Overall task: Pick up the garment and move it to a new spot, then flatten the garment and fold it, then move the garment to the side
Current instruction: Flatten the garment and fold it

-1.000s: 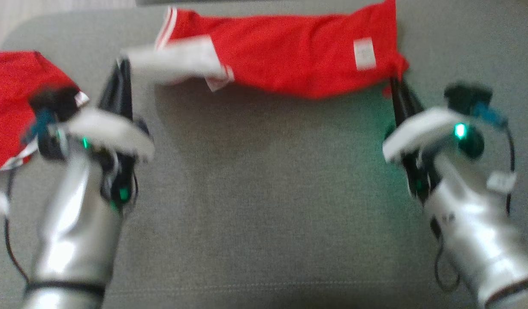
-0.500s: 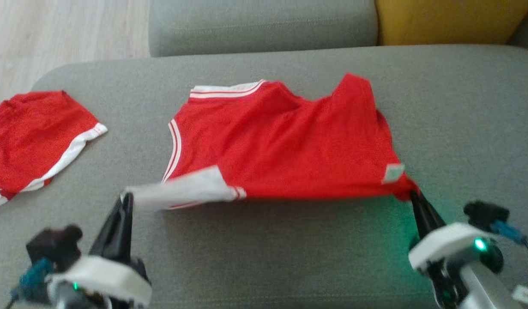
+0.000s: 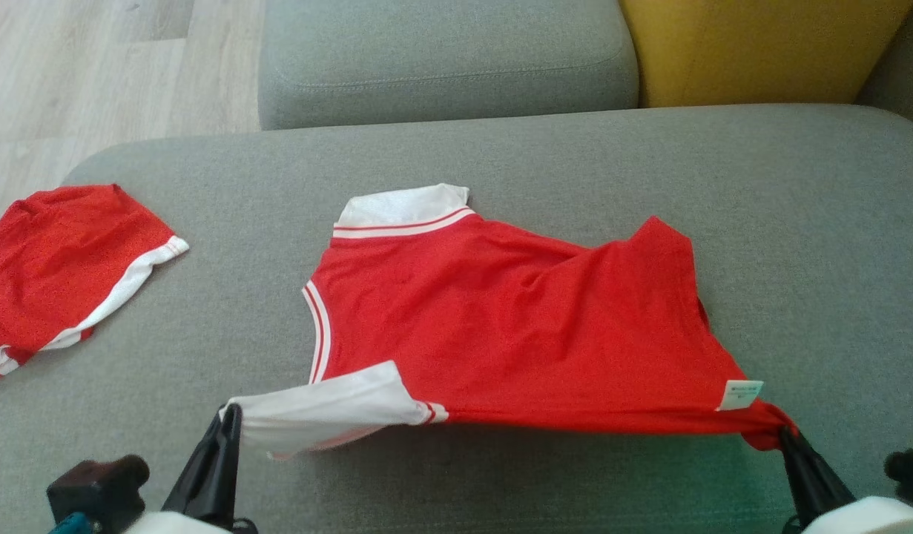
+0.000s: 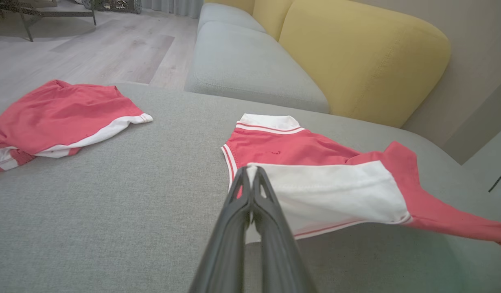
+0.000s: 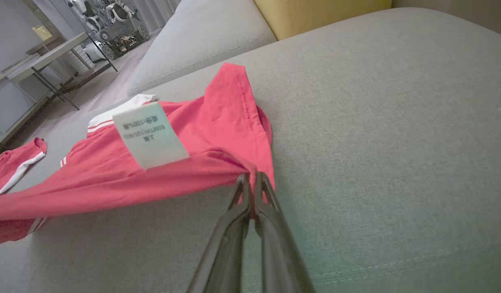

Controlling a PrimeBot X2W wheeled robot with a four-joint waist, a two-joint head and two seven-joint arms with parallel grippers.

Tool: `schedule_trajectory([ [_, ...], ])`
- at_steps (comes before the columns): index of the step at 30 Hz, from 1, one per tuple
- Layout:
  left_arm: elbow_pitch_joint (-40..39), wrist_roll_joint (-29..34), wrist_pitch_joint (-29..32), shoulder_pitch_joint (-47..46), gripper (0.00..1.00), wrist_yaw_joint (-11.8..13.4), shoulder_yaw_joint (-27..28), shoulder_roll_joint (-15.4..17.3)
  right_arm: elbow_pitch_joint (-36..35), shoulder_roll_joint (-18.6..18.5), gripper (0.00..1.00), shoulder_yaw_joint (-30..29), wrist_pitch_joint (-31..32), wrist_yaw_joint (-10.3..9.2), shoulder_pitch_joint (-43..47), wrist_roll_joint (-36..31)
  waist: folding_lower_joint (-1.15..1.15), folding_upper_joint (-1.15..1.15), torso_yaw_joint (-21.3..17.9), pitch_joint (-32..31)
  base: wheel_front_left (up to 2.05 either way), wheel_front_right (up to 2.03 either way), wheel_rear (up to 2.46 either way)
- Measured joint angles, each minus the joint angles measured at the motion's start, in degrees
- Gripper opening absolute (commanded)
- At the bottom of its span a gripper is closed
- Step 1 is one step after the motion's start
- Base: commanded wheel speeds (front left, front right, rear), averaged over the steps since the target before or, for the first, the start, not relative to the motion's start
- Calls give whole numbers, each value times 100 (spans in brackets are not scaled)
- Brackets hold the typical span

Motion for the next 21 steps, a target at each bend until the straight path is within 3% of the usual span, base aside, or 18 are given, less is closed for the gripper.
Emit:
schedule_trajectory([
  [12, 68, -35, 92, 24, 0, 8, -31, 37, -253, 3, 0, -90, 194, 0, 152, 104, 0, 0, -42, 53, 0, 0, 0],
  [21, 688, -154, 297, -804, 0, -516, -309, 140, 233, 3, 0, 366, 597, 0, -376, -218, 0, 0, -67, 328, 0, 0, 0],
])
